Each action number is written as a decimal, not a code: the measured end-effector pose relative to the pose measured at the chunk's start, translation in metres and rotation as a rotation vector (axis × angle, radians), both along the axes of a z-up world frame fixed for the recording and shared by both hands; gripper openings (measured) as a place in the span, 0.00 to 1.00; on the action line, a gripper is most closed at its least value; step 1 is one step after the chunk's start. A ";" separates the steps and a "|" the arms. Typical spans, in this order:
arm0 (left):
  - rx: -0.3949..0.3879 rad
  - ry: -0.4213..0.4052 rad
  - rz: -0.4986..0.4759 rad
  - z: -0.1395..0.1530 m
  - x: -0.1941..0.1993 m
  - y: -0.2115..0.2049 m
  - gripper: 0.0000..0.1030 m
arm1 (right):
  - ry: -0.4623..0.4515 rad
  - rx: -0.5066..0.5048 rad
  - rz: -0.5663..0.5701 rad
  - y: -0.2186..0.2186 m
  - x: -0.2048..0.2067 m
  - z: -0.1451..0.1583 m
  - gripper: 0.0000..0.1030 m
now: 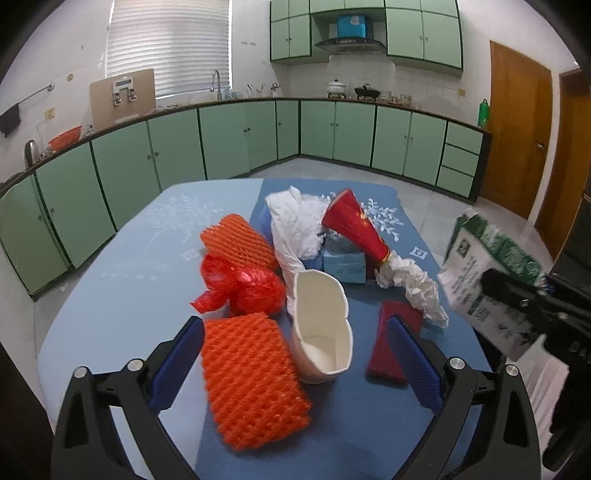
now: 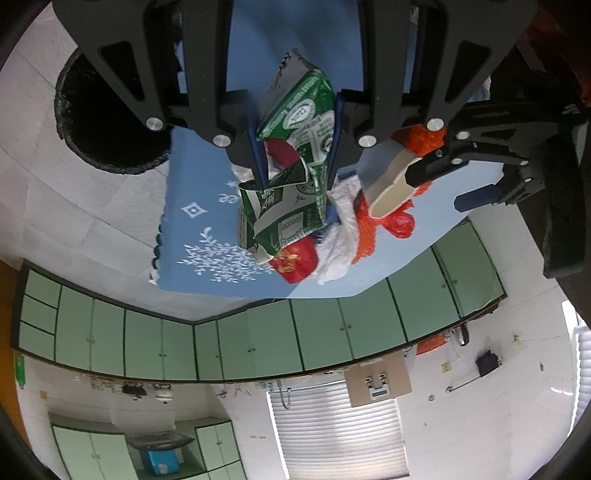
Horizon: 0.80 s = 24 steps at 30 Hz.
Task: Collect trash
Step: 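Carry the milk carton to the bin with the right gripper while the left gripper grasps the white paper cup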
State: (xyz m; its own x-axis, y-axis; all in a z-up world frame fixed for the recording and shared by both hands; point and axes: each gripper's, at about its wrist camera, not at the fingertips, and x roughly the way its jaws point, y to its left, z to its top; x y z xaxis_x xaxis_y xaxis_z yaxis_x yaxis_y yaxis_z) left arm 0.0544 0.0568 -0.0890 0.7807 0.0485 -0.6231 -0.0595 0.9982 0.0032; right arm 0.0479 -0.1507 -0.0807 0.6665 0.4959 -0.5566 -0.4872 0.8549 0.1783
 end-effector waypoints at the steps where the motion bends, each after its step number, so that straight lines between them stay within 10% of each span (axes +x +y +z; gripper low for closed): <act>1: 0.001 0.006 0.002 -0.003 0.003 -0.002 0.94 | 0.002 0.000 -0.009 -0.004 0.000 -0.001 0.28; 6: 0.043 0.015 -0.009 -0.012 0.013 -0.012 0.78 | 0.012 0.006 -0.039 -0.016 0.002 -0.005 0.28; 13: -0.002 0.067 -0.011 -0.026 0.023 -0.008 0.30 | 0.020 0.010 -0.059 -0.022 0.003 -0.009 0.28; 24: -0.020 -0.016 -0.058 0.009 0.014 -0.019 0.23 | -0.009 0.029 -0.106 -0.035 0.001 0.003 0.28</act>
State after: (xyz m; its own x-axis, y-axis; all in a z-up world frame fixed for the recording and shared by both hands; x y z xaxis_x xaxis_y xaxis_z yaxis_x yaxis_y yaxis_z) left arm 0.0689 0.0376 -0.0803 0.7916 -0.0092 -0.6110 -0.0014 0.9999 -0.0169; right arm 0.0484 -0.1854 -0.0782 0.7209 0.4385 -0.5366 -0.3963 0.8961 0.1999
